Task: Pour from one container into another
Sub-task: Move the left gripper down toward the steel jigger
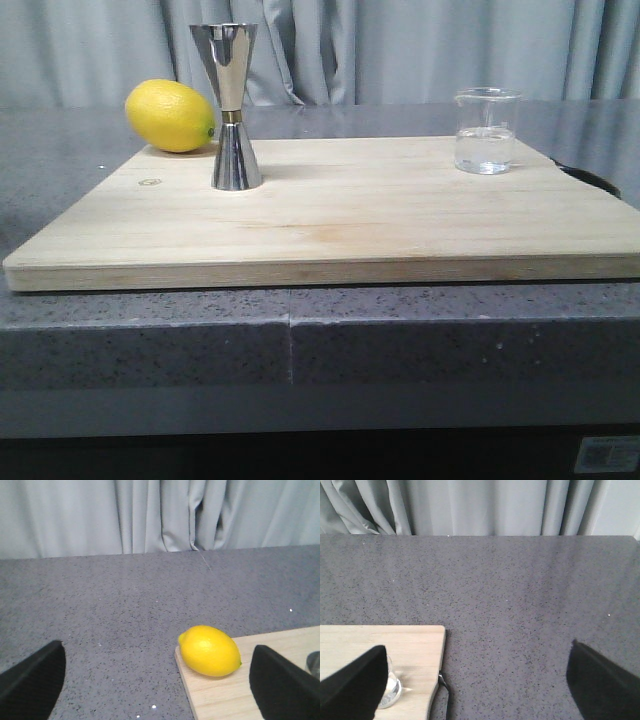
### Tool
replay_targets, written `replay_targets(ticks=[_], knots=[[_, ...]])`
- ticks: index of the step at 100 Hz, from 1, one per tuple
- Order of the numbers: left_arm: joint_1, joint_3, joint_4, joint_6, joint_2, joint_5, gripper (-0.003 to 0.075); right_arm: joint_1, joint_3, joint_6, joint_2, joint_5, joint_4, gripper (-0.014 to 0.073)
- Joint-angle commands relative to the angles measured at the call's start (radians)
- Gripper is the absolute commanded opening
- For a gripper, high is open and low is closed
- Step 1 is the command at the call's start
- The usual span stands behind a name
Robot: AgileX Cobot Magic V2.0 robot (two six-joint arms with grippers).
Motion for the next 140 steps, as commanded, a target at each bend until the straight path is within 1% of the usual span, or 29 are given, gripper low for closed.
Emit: replay_targets(ticks=[1, 15, 25, 37, 60, 74, 89, 113, 140], knots=[[-0.041, 0.003, -0.089, 0.115, -0.010, -0.092, 0.0689, 0.002, -0.028, -0.009, -0.001, -0.071, -0.006, 0.0655], [-0.119, 0.073, -0.206, 0.268, 0.011, -0.159, 0.0683, 0.002, -0.017, -0.009, 0.020, -0.071, -0.006, 0.0655], [-0.175, 0.109, -0.220, 0.336, 0.048, -0.190, 0.0664, 0.004, -0.003, -0.009, 0.031, -0.069, -0.006, 0.0655], [-0.239, 0.131, -0.221, 0.401, 0.113, -0.205, 0.0663, 0.004, 0.018, -0.009, 0.040, -0.069, -0.006, 0.0655], [-0.353, 0.135, -0.221, 0.415, 0.215, -0.296, 0.0663, 0.004, 0.049, -0.009, 0.044, -0.073, -0.006, 0.0655], [-0.404, 0.135, -0.224, 0.415, 0.244, -0.319, 0.0663, 0.004, 0.055, -0.026, 0.053, -0.073, -0.006, 0.0655], [-0.435, 0.135, -0.239, 0.415, 0.247, -0.337, 0.0663, 0.004, 0.055, -0.026, 0.062, -0.080, -0.006, 0.0655], [-0.482, 0.135, -0.307, 0.415, 0.247, -0.371, 0.0663, 0.004, 0.055, -0.026, 0.090, -0.090, -0.006, 0.0655], [-0.515, 0.135, -0.316, 0.415, 0.251, -0.418, 0.0663, 0.004, 0.055, -0.026, 0.095, -0.098, -0.006, 0.0655]])
